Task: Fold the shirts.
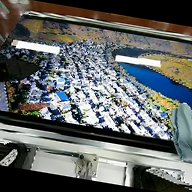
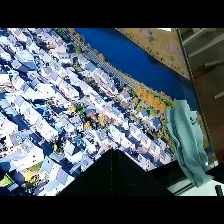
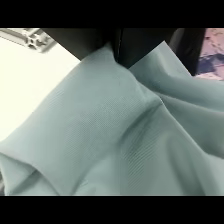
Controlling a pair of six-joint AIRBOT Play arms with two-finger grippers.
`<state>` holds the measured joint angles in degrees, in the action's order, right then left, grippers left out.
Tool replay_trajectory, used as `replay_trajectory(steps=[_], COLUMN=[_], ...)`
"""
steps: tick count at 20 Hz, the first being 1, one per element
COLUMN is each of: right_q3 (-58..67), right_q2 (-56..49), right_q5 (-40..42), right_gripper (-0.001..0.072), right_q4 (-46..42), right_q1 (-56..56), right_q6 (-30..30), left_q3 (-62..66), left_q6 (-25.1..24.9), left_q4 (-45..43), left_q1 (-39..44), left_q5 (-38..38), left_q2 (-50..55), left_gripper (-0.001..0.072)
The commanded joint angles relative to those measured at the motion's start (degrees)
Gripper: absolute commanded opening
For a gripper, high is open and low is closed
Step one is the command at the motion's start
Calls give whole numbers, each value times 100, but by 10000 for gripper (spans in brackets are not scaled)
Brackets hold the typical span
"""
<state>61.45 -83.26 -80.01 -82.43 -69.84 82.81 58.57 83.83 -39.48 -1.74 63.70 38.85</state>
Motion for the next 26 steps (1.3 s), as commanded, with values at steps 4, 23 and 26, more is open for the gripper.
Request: replay_trajectory(steps=[4, 23, 26], right_q3=[-35, -39, -39], right_q2=[35, 2793, 2273], right_q5=[382, 2385, 2181], right_gripper=[208, 641, 641], right_q4=[-332, 1963, 1207], right_q1=[-4, 5495, 6579], right_q6=[13, -597, 809], left_q3=[-2, 1939, 2492], left_q6=[48, 1062, 1366], left_q4=[0, -4555, -4784], left_q1=[-2, 2262, 2708], left_q5=[-7, 1069, 1394], left_q2=[0, 3827, 4590], left_gripper=[34, 88, 699])
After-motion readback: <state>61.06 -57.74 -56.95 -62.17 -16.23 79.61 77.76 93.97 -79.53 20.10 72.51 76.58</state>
